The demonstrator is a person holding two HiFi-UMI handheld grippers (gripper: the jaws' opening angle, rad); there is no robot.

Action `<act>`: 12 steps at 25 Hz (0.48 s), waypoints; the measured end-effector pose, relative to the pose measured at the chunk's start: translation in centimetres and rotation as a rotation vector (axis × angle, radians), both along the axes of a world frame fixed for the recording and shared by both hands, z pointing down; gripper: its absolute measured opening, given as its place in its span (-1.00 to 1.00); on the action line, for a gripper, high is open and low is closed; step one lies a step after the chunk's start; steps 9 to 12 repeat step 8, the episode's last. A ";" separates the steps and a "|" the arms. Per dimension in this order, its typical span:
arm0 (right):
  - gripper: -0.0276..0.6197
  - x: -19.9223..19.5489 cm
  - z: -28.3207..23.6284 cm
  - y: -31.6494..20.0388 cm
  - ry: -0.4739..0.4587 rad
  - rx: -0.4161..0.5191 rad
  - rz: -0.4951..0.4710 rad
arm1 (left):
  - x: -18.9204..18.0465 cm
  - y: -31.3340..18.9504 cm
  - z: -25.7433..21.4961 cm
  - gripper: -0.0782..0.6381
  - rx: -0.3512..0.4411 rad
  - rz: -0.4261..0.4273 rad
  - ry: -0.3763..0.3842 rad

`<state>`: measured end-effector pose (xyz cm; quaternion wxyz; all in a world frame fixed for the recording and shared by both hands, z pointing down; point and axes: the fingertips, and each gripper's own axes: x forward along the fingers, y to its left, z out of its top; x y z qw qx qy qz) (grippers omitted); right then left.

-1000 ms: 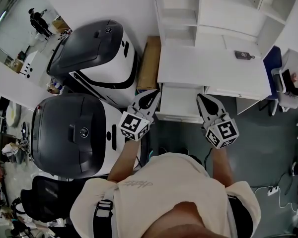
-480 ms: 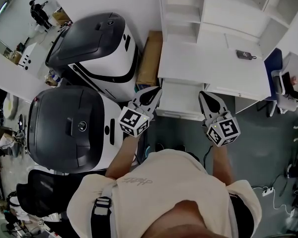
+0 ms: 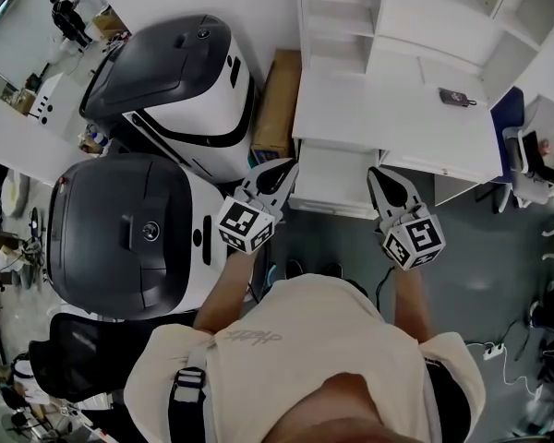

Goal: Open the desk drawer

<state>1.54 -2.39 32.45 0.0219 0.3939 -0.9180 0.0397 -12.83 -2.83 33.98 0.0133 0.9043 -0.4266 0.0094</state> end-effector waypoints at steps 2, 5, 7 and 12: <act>-0.94 -0.4 0.3 0.1 0.003 0.001 0.000 | -0.4 0.1 0.3 -0.78 -0.001 -0.004 0.002; -0.94 -0.8 0.5 -0.2 0.007 0.004 0.004 | -1.2 -0.3 0.5 -0.78 0.000 -0.013 0.011; -0.94 -1.1 0.7 -0.5 0.003 0.003 0.011 | -1.6 -0.6 0.9 -0.78 -0.003 -0.013 0.014; -0.94 -1.2 0.8 -0.7 0.001 0.002 0.015 | -1.8 -0.7 1.1 -0.78 -0.006 -0.013 0.015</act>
